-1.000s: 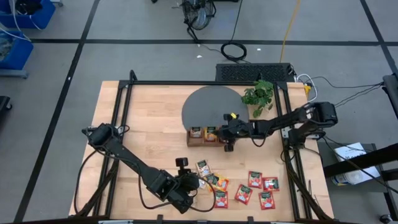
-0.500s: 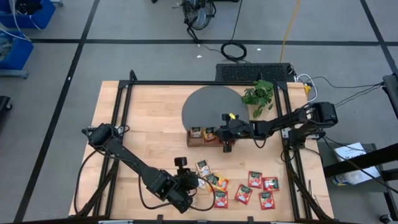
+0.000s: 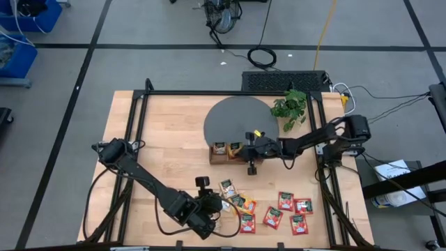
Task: Pick & Place Tea
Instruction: Put the yellow tea bag into the middle wooden organizer, then put the brown tea bag into the left wooden organizer
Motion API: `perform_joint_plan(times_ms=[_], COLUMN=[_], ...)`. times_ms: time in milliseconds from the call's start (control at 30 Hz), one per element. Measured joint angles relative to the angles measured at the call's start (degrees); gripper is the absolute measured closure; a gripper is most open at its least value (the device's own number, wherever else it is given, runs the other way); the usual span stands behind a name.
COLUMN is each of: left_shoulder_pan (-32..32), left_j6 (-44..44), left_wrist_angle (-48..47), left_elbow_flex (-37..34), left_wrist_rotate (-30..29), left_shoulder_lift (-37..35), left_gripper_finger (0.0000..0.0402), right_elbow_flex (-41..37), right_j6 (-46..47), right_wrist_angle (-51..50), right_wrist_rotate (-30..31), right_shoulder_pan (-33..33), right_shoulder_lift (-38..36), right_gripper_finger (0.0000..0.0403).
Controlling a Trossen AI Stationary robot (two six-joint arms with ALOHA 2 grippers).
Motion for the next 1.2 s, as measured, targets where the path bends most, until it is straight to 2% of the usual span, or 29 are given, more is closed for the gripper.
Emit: perform_joint_plan(times_ms=[133, 267, 467, 567, 700, 900, 1100, 1200], left_shoulder_pan=[0.1, 0.1, -0.2, -0.6, -1.5, -2.6, -3.9, -5.1], left_j6=[0.3, 0.7, 1.0, 0.8, 0.3, -1.4, -3.1, -4.3], left_wrist_angle=[0.0, -0.1, -0.2, -0.3, -0.4, -0.3, 1.2, 3.1], left_elbow_flex=[0.0, 0.0, 0.0, 0.0, 0.0, 0.0, 0.0, 0.0], left_wrist_rotate=[0.0, 0.0, 0.0, 0.0, 0.0, 0.0, 5.1, 7.7], left_shoulder_lift=[0.0, 0.0, 0.0, 0.0, 0.0, 0.0, 0.4, 1.5], left_gripper_finger=[0.0309, 0.0309, 0.0309, 0.0309, 0.0309, 0.0309, 0.0309, 0.0309], right_elbow_flex=[0.1, 2.4, 3.8, 3.8, 3.8, 3.9, 3.9, 3.9], right_j6=[-0.8, -1.7, -4.5, -4.9, -5.0, -5.4, -1.1, 1.3], right_wrist_angle=[7.8, 8.5, 8.1, 6.3, 5.1, 4.9, -6.9, -8.5], right_wrist_rotate=[0.0, 1.0, 13.2, 15.5, 15.0, 10.4, 8.5, 4.4], right_shoulder_pan=[0.3, 0.1, 0.1, 0.1, 0.6, 4.0, 13.0, 18.9], right_shoulder_lift=[4.9, 8.1, 8.9, 7.7, 7.1, 4.2, -3.1, -4.3], right_gripper_finger=[0.0403, 0.0403, 0.0403, 0.0403, 0.0403, 0.0403, 0.0403, 0.0403])
